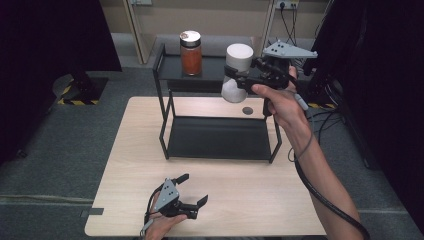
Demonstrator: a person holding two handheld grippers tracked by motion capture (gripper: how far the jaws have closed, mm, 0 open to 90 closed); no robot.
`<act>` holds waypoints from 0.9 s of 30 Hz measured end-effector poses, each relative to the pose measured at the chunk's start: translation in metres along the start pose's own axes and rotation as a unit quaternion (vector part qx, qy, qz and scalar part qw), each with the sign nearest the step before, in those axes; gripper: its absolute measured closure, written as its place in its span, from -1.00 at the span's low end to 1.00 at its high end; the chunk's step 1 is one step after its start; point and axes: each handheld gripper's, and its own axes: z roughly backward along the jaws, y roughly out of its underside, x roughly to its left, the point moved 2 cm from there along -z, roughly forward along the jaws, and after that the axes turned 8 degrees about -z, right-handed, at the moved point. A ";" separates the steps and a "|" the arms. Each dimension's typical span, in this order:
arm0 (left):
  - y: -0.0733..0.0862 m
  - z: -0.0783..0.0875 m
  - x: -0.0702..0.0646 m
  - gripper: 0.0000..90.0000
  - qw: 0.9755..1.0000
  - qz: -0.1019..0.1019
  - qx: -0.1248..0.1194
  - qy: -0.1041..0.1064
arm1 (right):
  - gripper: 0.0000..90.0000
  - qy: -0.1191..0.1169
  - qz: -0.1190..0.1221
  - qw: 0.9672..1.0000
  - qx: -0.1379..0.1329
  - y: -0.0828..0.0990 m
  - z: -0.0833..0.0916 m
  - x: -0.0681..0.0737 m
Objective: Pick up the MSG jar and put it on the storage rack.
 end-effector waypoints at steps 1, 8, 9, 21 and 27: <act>0.000 0.000 0.000 -0.95 1.000 0.000 0.000 0.000 | -0.21 0.002 -0.001 1.000 0.000 -0.001 -0.001 0.000; 0.000 0.000 0.000 -0.95 1.000 -0.001 0.001 0.001 | -0.21 0.015 -0.003 1.000 0.001 -0.010 -0.009 0.000; 0.000 0.000 0.000 -0.95 1.000 -0.001 0.001 0.001 | -0.21 0.017 -0.003 1.000 0.001 -0.011 -0.010 0.000; 0.000 0.000 0.001 -0.95 1.000 -0.001 0.000 0.002 | -0.21 0.041 -0.013 0.999 0.001 -0.019 -0.025 -0.001; 0.000 0.001 0.001 -0.95 1.000 -0.001 -0.001 0.001 | -0.21 0.056 -0.017 0.998 -0.001 -0.023 -0.034 -0.003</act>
